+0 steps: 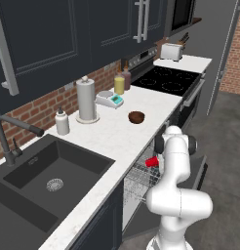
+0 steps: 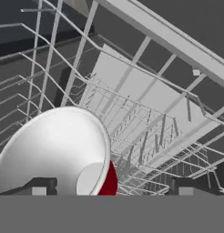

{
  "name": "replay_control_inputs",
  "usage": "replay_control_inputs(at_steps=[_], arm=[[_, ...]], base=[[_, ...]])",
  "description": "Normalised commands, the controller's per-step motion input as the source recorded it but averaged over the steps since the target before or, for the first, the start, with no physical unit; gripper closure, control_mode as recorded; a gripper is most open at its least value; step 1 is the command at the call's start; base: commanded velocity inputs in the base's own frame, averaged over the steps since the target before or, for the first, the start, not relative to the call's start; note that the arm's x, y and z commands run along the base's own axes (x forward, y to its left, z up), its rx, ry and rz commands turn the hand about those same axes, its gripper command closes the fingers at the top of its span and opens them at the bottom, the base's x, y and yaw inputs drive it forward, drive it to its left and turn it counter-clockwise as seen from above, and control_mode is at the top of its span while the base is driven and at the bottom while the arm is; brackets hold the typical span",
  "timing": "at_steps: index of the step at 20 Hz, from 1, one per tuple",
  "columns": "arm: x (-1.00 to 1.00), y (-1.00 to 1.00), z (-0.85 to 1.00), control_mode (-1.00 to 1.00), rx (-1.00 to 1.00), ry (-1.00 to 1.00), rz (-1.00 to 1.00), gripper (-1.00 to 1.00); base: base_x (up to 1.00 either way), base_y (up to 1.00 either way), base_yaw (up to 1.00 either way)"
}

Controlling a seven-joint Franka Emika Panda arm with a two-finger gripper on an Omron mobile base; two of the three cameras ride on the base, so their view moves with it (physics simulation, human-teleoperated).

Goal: Pick up the cup and bowl from the counter, place them in the dishwasher, and close the dishwasher door.

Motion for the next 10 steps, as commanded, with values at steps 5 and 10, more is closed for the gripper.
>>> replay_control_inputs(at_steps=[5,10], arm=[[-0.39,-0.03,0.33,-1.0,0.08,0.01,-0.11,-1.0],[-0.59,-0.02,0.63,-1.0,0.1,0.0,-0.11,-1.0]], base=[[0.0,0.0,0.0],[0.0,0.0,0.0]])
